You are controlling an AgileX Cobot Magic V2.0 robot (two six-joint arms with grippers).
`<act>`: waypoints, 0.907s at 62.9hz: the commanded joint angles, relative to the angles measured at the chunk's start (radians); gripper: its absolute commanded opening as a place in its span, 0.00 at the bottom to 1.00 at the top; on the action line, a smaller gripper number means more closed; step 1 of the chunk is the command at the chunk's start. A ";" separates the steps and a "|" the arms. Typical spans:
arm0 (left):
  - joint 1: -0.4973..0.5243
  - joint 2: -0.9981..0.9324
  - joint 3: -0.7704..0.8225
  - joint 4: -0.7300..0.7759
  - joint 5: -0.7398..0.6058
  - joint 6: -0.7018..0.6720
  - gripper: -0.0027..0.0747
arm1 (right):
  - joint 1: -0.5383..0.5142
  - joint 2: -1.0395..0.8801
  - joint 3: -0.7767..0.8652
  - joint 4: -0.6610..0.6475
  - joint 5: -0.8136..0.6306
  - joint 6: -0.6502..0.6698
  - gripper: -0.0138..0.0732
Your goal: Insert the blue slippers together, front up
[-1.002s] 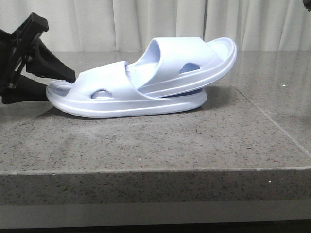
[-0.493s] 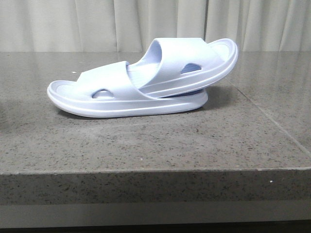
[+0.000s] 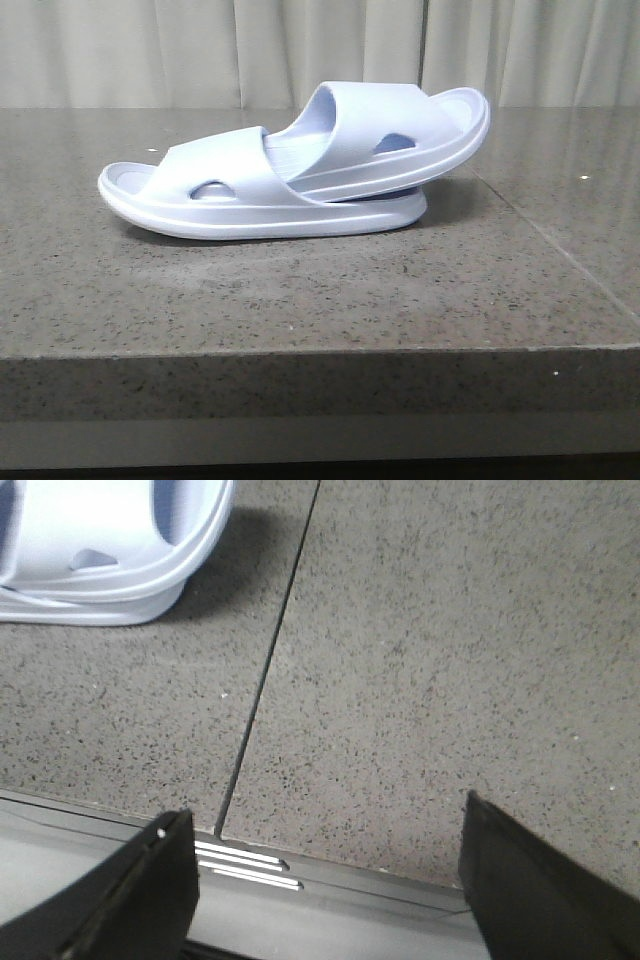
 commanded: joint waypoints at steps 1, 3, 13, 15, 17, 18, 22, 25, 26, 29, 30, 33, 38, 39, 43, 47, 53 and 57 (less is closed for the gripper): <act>0.004 -0.050 0.010 0.005 -0.054 -0.015 0.55 | -0.001 -0.052 0.008 -0.001 -0.055 0.005 0.80; 0.004 -0.065 0.023 0.005 -0.054 -0.015 0.55 | -0.001 -0.075 0.028 -0.001 -0.065 0.005 0.80; 0.004 -0.118 0.090 -0.001 -0.076 -0.015 0.55 | -0.001 -0.165 0.124 -0.002 -0.162 0.004 0.80; 0.004 -0.118 0.097 -0.001 -0.076 -0.015 0.55 | -0.001 -0.177 0.137 -0.002 -0.179 0.004 0.80; 0.004 -0.118 0.106 -0.001 -0.078 -0.015 0.55 | -0.001 -0.182 0.149 -0.002 -0.191 0.004 0.80; 0.004 -0.118 0.109 -0.001 -0.080 -0.015 0.55 | -0.001 -0.184 0.154 -0.002 -0.196 0.004 0.80; 0.004 -0.118 0.123 -0.001 -0.091 -0.015 0.55 | -0.001 -0.185 0.174 -0.002 -0.207 0.004 0.80; 0.004 -0.118 0.130 -0.001 -0.101 -0.015 0.52 | -0.001 -0.185 0.184 -0.001 -0.207 0.004 0.80; 0.004 -0.118 0.132 -0.001 -0.105 -0.015 0.51 | -0.001 -0.185 0.186 -0.001 -0.206 0.004 0.80; 0.004 -0.118 0.137 -0.001 -0.115 -0.015 0.46 | -0.001 -0.185 0.192 -0.001 -0.206 0.004 0.78; 0.004 -0.118 0.140 -0.001 -0.120 -0.015 0.43 | -0.001 -0.185 0.195 -0.001 -0.205 0.004 0.75; 0.004 -0.118 0.142 -0.004 -0.128 -0.015 0.35 | -0.001 -0.185 0.199 0.000 -0.205 0.004 0.68; 0.004 -0.118 0.145 -0.008 -0.141 -0.015 0.23 | -0.001 -0.185 0.201 0.000 -0.205 0.004 0.52; 0.004 -0.118 0.145 -0.008 -0.146 -0.015 0.21 | -0.001 -0.185 0.201 0.000 -0.205 0.004 0.49; 0.004 -0.117 0.145 -0.008 -0.155 -0.015 0.12 | -0.001 -0.185 0.201 0.000 -0.205 0.004 0.35; 0.004 -0.117 0.145 -0.008 -0.165 -0.015 0.05 | -0.001 -0.185 0.201 0.000 -0.205 0.004 0.25; 0.004 -0.117 0.145 -0.010 -0.179 -0.015 0.01 | -0.001 -0.185 0.201 0.001 -0.205 0.004 0.13; 0.004 -0.117 0.145 -0.010 -0.184 -0.015 0.01 | -0.001 -0.185 0.201 0.001 -0.205 0.004 0.08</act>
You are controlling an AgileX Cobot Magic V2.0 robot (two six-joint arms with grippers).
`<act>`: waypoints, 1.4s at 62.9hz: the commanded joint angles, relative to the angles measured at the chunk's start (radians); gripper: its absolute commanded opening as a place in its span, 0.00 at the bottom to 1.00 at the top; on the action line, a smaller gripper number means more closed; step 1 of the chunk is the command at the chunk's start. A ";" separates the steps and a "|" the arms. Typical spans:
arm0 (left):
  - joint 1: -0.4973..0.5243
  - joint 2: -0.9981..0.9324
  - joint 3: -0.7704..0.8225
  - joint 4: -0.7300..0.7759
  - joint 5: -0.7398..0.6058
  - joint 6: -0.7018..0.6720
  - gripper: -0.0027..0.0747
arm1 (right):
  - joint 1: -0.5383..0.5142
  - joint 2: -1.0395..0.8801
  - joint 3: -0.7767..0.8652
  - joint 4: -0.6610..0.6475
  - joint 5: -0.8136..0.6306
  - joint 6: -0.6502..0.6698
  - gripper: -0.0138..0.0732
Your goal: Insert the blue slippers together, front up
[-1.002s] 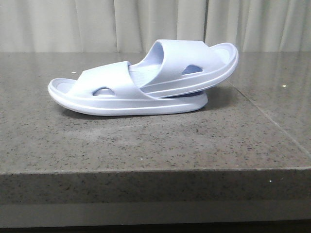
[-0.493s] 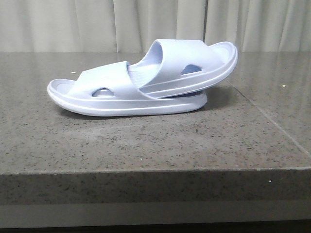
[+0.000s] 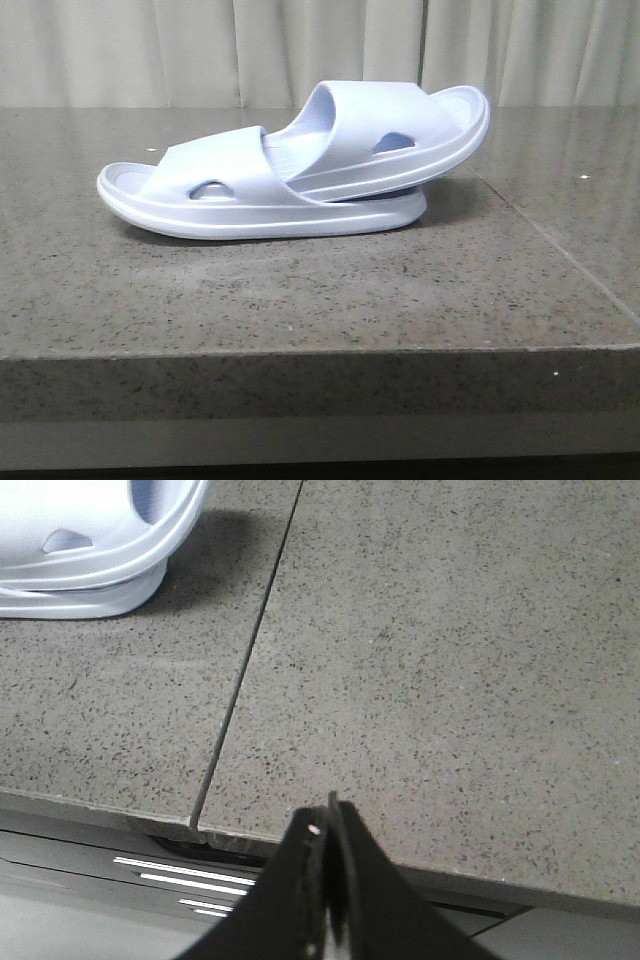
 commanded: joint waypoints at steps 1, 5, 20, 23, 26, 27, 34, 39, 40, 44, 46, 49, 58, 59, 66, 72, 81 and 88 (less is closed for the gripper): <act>0.004 0.005 -0.026 -0.006 -0.089 -0.009 0.01 | -0.001 0.006 -0.022 0.005 -0.073 0.000 0.08; 0.004 0.005 -0.026 -0.006 -0.081 -0.009 0.01 | -0.001 0.006 -0.022 0.004 -0.075 0.000 0.08; 0.004 0.005 -0.026 -0.009 -0.085 -0.009 0.01 | -0.002 0.006 -0.022 0.013 -0.047 0.001 0.08; 0.004 0.005 -0.026 -0.009 -0.085 -0.009 0.01 | -0.002 0.006 -0.022 0.013 -0.047 0.001 0.08; 0.004 0.005 -0.026 -0.009 -0.085 -0.009 0.01 | -0.002 0.006 -0.022 0.013 -0.047 0.001 0.08; 0.004 0.005 -0.026 -0.009 -0.085 -0.009 0.01 | -0.002 0.006 -0.022 0.013 -0.047 0.001 0.08; 0.004 0.005 -0.026 -0.009 -0.085 -0.009 0.01 | -0.002 0.006 -0.022 0.013 -0.047 0.001 0.08; 0.004 0.005 -0.026 -0.009 -0.085 -0.009 0.01 | -0.002 0.006 -0.022 0.013 -0.047 0.001 0.08; 0.004 0.005 -0.026 -0.009 -0.085 -0.009 0.01 | -0.002 0.006 -0.022 0.013 -0.047 0.001 0.08; 0.004 0.005 -0.026 -0.009 -0.085 -0.009 0.01 | -0.002 0.006 -0.022 0.013 -0.047 0.001 0.08; 0.004 0.005 -0.026 -0.002 -0.085 -0.009 0.01 | -0.002 0.006 -0.022 0.013 -0.047 0.001 0.08; 0.004 0.005 -0.026 0.024 -0.085 -0.009 0.01 | -0.002 0.006 -0.022 0.013 -0.047 0.001 0.08; 0.004 -0.051 0.050 0.005 -0.240 -0.002 0.01 | -0.002 0.006 -0.022 0.013 -0.047 0.001 0.08; 0.005 -0.062 0.064 -0.004 -0.267 0.005 0.01 | -0.002 0.006 -0.022 0.013 -0.047 0.001 0.08; 0.005 -0.169 0.207 -0.052 -0.453 0.025 0.01 | -0.002 0.006 -0.022 0.013 -0.047 0.001 0.08; 0.005 -0.285 0.335 -0.075 -0.561 0.025 0.01 | -0.002 0.006 -0.022 0.013 -0.047 0.001 0.08; 0.005 -0.422 0.509 -0.075 -0.700 0.025 0.01 | -0.002 0.006 -0.022 0.013 -0.046 0.001 0.08; 0.005 -0.514 0.627 -0.094 -0.807 0.025 0.01 | -0.002 0.006 -0.022 0.013 -0.046 0.001 0.08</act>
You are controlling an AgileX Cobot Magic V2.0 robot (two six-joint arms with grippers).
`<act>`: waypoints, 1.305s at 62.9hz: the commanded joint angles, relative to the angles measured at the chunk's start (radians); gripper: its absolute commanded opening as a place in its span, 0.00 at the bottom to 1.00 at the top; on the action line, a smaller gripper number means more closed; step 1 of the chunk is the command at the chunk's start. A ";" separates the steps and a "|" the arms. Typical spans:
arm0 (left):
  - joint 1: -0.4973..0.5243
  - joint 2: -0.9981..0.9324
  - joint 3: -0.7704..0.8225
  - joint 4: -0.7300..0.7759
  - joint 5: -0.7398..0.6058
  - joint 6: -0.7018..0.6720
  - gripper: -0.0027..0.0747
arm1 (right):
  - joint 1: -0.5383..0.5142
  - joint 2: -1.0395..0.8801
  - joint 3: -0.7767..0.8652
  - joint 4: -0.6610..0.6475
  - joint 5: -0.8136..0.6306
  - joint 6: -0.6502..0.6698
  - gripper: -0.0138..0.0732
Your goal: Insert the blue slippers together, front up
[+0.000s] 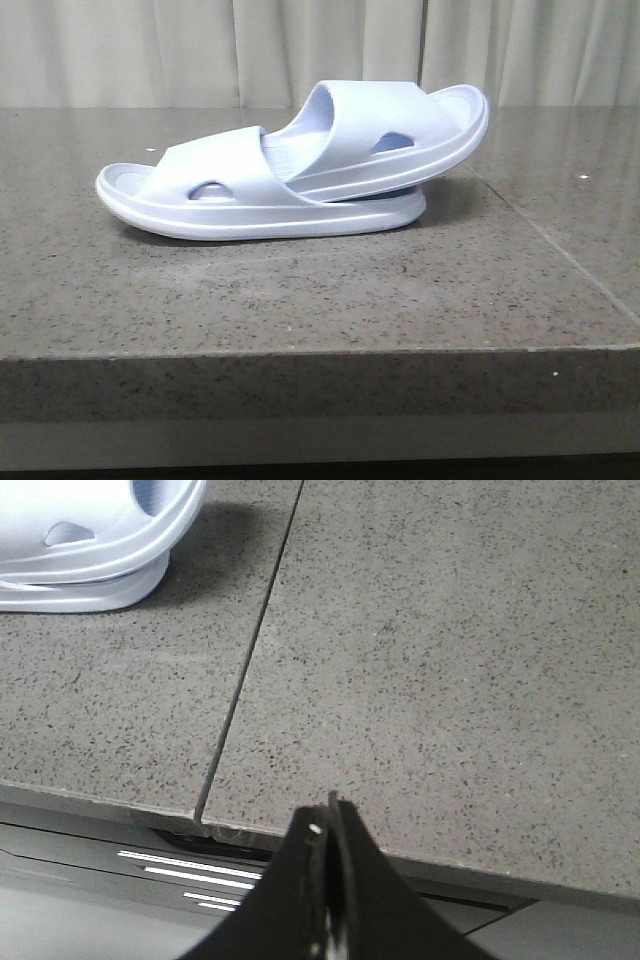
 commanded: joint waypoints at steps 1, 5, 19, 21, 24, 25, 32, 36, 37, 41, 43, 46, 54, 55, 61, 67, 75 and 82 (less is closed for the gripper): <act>0.003 -0.057 0.057 -0.023 -0.184 0.001 0.01 | -0.002 0.006 -0.022 0.010 -0.055 -0.001 0.08; 0.003 -0.096 0.109 -0.034 -0.245 0.001 0.01 | -0.002 0.006 -0.022 0.010 -0.055 -0.001 0.08; 0.035 -0.106 0.133 -0.043 -0.266 0.001 0.01 | -0.002 0.006 -0.022 0.010 -0.050 -0.001 0.08; 0.043 -0.106 0.133 -0.043 -0.268 0.001 0.01 | -0.002 0.006 -0.022 0.010 -0.050 -0.001 0.08; 0.049 -0.106 0.133 -0.043 -0.268 0.001 0.01 | -0.002 0.006 -0.022 0.010 -0.050 -0.001 0.08; 0.051 -0.106 0.133 -0.043 -0.268 0.001 0.01 | -0.002 0.006 -0.022 0.010 -0.050 -0.001 0.08; 0.051 -0.106 0.133 -0.040 -0.271 0.001 0.01 | -0.002 0.006 -0.022 0.010 -0.050 -0.001 0.08; 0.051 -0.106 0.133 -0.040 -0.282 0.001 0.01 | -0.002 0.006 -0.022 0.010 -0.050 -0.001 0.08; 0.051 -0.106 0.133 -0.040 -0.292 0.001 0.01 | -0.002 0.006 -0.022 0.010 -0.050 -0.001 0.08; 0.051 -0.106 0.133 -0.040 -0.328 0.001 0.01 | -0.002 0.006 -0.022 0.010 -0.050 -0.001 0.08; 0.051 -0.106 0.133 -0.040 -0.341 0.001 0.01 | -0.002 0.006 -0.022 0.010 -0.050 -0.001 0.08; 0.051 -0.106 0.133 -0.040 -0.353 0.001 0.01 | -0.002 0.006 -0.022 0.010 -0.050 -0.001 0.08; 0.051 -0.106 0.133 -0.040 -0.345 0.001 0.01 | -0.002 0.006 -0.022 0.010 -0.050 -0.001 0.08; 0.051 -0.106 0.133 -0.040 -0.343 0.001 0.01 | -0.002 0.006 -0.022 0.010 -0.050 -0.001 0.08; 0.051 -0.106 0.133 -0.040 -0.325 0.001 0.01 | -0.002 0.006 -0.022 0.010 -0.050 -0.001 0.08; 0.051 -0.104 0.133 -0.040 -0.324 0.001 0.01 | -0.002 0.006 -0.022 0.010 -0.050 -0.001 0.08; 0.051 -0.104 0.133 -0.040 -0.324 0.001 0.01 | -0.002 0.006 -0.022 0.010 -0.050 -0.001 0.08; 0.051 -0.104 0.133 -0.040 -0.324 0.001 0.01 | -0.002 0.006 -0.022 0.010 -0.050 -0.001 0.08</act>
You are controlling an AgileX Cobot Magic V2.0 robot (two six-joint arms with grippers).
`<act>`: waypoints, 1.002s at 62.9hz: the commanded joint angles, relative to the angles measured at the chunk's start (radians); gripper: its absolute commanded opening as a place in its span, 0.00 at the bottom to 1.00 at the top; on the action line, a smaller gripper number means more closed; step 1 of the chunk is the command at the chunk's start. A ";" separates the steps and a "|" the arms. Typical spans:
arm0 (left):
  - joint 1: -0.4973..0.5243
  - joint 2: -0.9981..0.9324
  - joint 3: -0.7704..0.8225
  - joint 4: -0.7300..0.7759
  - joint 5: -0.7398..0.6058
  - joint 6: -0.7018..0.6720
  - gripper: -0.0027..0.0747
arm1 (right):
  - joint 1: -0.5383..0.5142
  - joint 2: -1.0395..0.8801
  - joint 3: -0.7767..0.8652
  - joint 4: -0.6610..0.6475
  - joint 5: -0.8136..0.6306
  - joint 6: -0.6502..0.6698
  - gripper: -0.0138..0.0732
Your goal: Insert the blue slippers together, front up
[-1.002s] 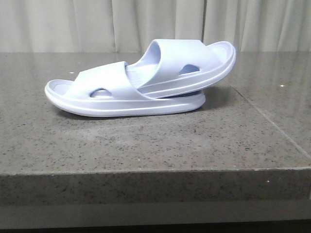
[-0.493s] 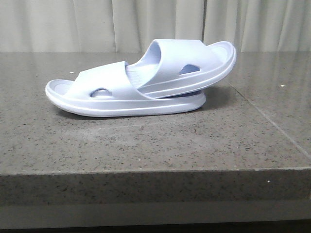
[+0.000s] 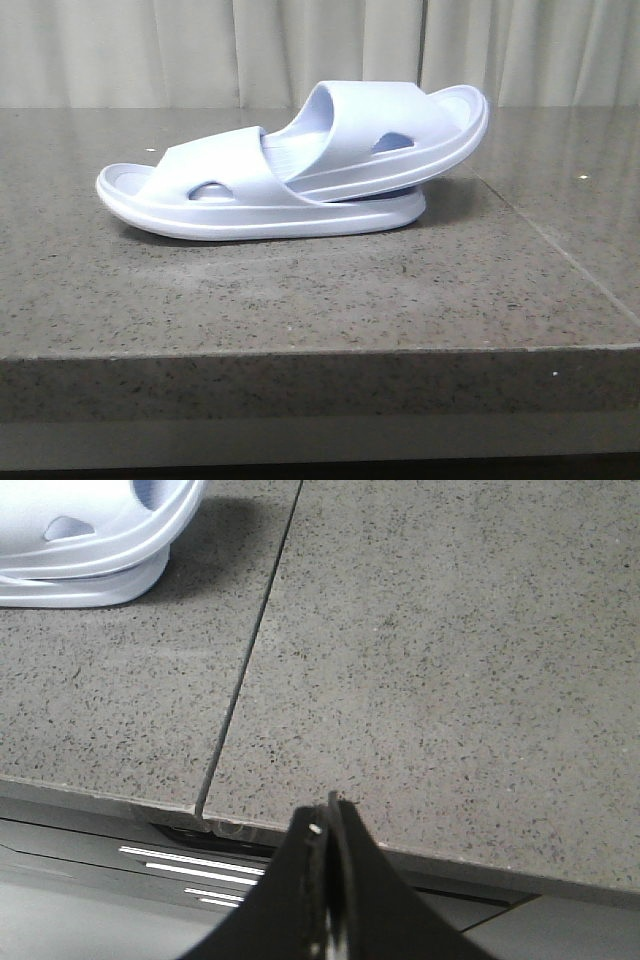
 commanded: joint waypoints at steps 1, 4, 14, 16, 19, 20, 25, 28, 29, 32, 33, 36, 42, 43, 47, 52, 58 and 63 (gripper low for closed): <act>0.002 -0.018 0.005 -0.007 -0.076 0.001 0.01 | -0.002 0.006 -0.022 0.009 -0.058 -0.003 0.08; 0.002 -0.018 0.005 -0.007 -0.076 0.001 0.01 | -0.002 0.006 -0.022 0.009 -0.058 -0.003 0.08; 0.002 -0.018 0.005 -0.007 -0.076 0.001 0.01 | -0.002 0.006 -0.022 0.009 -0.058 -0.003 0.08; 0.002 -0.018 0.005 -0.007 -0.076 0.001 0.01 | -0.002 0.006 -0.022 0.009 -0.058 -0.003 0.08; 0.002 -0.018 0.005 -0.007 -0.076 0.001 0.01 | -0.002 0.006 -0.022 0.009 -0.058 -0.003 0.08; 0.002 -0.018 0.005 -0.007 -0.076 0.001 0.01 | -0.002 0.006 -0.022 0.009 -0.058 -0.003 0.08; 0.002 -0.018 0.005 -0.007 -0.076 0.001 0.01 | -0.002 0.006 -0.022 0.008 -0.058 -0.003 0.08; 0.002 -0.018 0.005 -0.007 -0.076 0.001 0.01 | -0.002 0.006 -0.022 0.003 -0.058 -0.003 0.08; 0.002 -0.018 0.005 -0.007 -0.076 0.001 0.01 | -0.002 0.006 -0.022 0.003 -0.058 -0.003 0.08; 0.002 -0.018 0.005 -0.007 -0.076 0.001 0.01 | 0.002 -0.003 -0.021 0.005 -0.058 -0.003 0.08; 0.002 -0.018 0.005 -0.007 -0.076 0.001 0.01 | 0.004 -0.005 -0.020 -0.001 -0.058 -0.004 0.08; 0.002 -0.018 0.005 -0.007 -0.076 0.001 0.01 | 0.014 -0.018 -0.016 -0.027 -0.063 -0.004 0.08; 0.002 -0.018 0.005 -0.007 -0.076 0.001 0.01 | 0.059 -0.065 0.032 -0.055 -0.166 -0.004 0.08; 0.002 -0.018 0.005 -0.007 -0.076 0.001 0.01 | 0.068 -0.075 0.050 -0.055 -0.192 -0.004 0.08; 0.002 -0.018 0.005 -0.007 -0.076 0.001 0.01 | 0.110 -0.136 0.124 -0.063 -0.348 -0.007 0.08; 0.002 -0.018 0.005 -0.007 -0.076 0.001 0.01 | 0.126 -0.197 0.229 -0.066 -0.502 -0.007 0.08; 0.002 -0.018 0.005 -0.007 -0.076 0.001 0.01 | 0.126 -0.264 0.354 -0.064 -0.634 -0.007 0.08; 0.002 -0.018 0.005 -0.007 -0.076 0.001 0.01 | 0.126 -0.315 0.442 -0.064 -0.704 -0.007 0.08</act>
